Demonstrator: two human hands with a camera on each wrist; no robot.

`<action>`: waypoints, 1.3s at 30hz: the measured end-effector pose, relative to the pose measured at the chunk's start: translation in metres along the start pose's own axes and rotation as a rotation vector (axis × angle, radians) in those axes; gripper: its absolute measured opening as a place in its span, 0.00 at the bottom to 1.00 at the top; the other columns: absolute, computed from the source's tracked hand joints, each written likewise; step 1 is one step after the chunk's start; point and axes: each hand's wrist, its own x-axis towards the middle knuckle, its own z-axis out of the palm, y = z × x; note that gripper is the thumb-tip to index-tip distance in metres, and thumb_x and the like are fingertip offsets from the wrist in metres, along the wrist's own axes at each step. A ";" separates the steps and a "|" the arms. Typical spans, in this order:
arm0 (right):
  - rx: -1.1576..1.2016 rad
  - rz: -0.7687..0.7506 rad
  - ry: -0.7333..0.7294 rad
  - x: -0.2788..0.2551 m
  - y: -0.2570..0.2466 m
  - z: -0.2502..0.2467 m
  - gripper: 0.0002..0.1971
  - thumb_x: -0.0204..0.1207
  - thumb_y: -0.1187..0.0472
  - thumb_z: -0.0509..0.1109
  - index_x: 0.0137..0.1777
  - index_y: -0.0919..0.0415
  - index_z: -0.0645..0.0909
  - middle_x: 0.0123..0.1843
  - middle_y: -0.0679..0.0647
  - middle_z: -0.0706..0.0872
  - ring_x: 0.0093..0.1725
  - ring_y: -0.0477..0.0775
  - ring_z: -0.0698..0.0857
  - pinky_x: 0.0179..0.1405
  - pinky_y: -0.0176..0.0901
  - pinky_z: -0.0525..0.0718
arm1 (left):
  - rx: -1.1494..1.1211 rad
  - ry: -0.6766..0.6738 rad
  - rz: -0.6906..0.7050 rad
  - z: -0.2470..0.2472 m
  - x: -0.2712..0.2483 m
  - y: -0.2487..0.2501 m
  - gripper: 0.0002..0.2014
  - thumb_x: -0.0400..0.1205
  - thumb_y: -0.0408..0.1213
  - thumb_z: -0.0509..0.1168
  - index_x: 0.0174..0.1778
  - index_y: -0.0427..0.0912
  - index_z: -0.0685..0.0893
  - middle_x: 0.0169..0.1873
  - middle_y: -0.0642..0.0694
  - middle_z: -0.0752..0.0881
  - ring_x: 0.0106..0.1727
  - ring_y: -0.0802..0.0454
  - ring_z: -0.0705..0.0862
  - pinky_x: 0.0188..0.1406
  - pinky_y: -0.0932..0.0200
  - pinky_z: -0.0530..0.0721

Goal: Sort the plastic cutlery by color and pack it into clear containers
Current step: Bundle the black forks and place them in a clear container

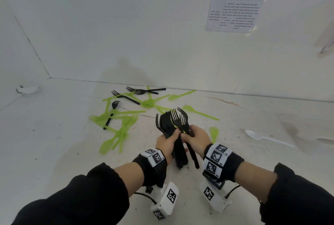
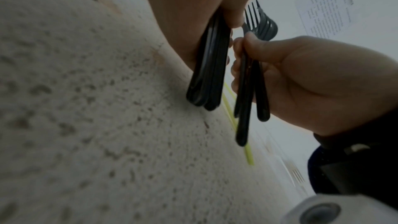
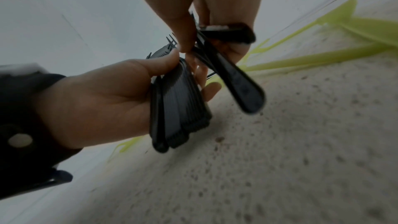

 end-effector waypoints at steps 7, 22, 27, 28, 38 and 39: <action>-0.106 -0.035 -0.103 -0.001 -0.005 0.001 0.11 0.78 0.64 0.65 0.58 0.63 0.83 0.54 0.60 0.88 0.56 0.59 0.85 0.59 0.48 0.81 | 0.013 0.089 0.060 -0.001 0.003 -0.004 0.14 0.80 0.30 0.66 0.61 0.32 0.82 0.56 0.31 0.85 0.57 0.36 0.84 0.60 0.43 0.82; -0.057 -0.047 0.018 -0.006 -0.009 -0.003 0.12 0.76 0.64 0.68 0.59 0.60 0.82 0.45 0.49 0.84 0.42 0.50 0.82 0.52 0.51 0.85 | 0.037 0.111 0.087 0.000 0.008 -0.006 0.08 0.80 0.32 0.67 0.54 0.36 0.84 0.52 0.34 0.87 0.52 0.37 0.86 0.53 0.42 0.86; -0.095 -0.030 0.004 -0.006 -0.008 -0.001 0.10 0.74 0.63 0.70 0.55 0.58 0.81 0.46 0.50 0.84 0.49 0.55 0.84 0.58 0.54 0.83 | -0.002 0.037 0.041 0.000 0.004 -0.003 0.09 0.83 0.34 0.62 0.57 0.36 0.81 0.45 0.38 0.86 0.44 0.44 0.85 0.43 0.50 0.86; -0.089 -0.029 0.008 -0.005 -0.008 0.000 0.09 0.75 0.64 0.69 0.55 0.57 0.81 0.46 0.50 0.84 0.49 0.55 0.84 0.58 0.55 0.83 | 0.004 0.038 0.041 0.000 0.004 -0.002 0.09 0.84 0.35 0.62 0.57 0.36 0.80 0.45 0.38 0.86 0.44 0.44 0.85 0.44 0.50 0.86; -0.055 -0.035 -0.075 -0.007 -0.003 0.000 0.07 0.76 0.69 0.66 0.49 0.59 0.81 0.38 0.54 0.83 0.39 0.56 0.83 0.50 0.53 0.85 | 0.073 -0.008 0.043 -0.004 0.003 -0.007 0.06 0.83 0.35 0.62 0.52 0.38 0.82 0.41 0.37 0.86 0.36 0.43 0.84 0.33 0.52 0.86; -0.055 -0.031 -0.078 -0.007 -0.003 0.001 0.07 0.77 0.69 0.65 0.49 0.59 0.82 0.37 0.53 0.83 0.38 0.55 0.82 0.50 0.53 0.85 | 0.077 0.000 0.049 -0.004 0.003 -0.007 0.05 0.83 0.35 0.63 0.50 0.38 0.82 0.40 0.37 0.86 0.35 0.43 0.84 0.33 0.52 0.86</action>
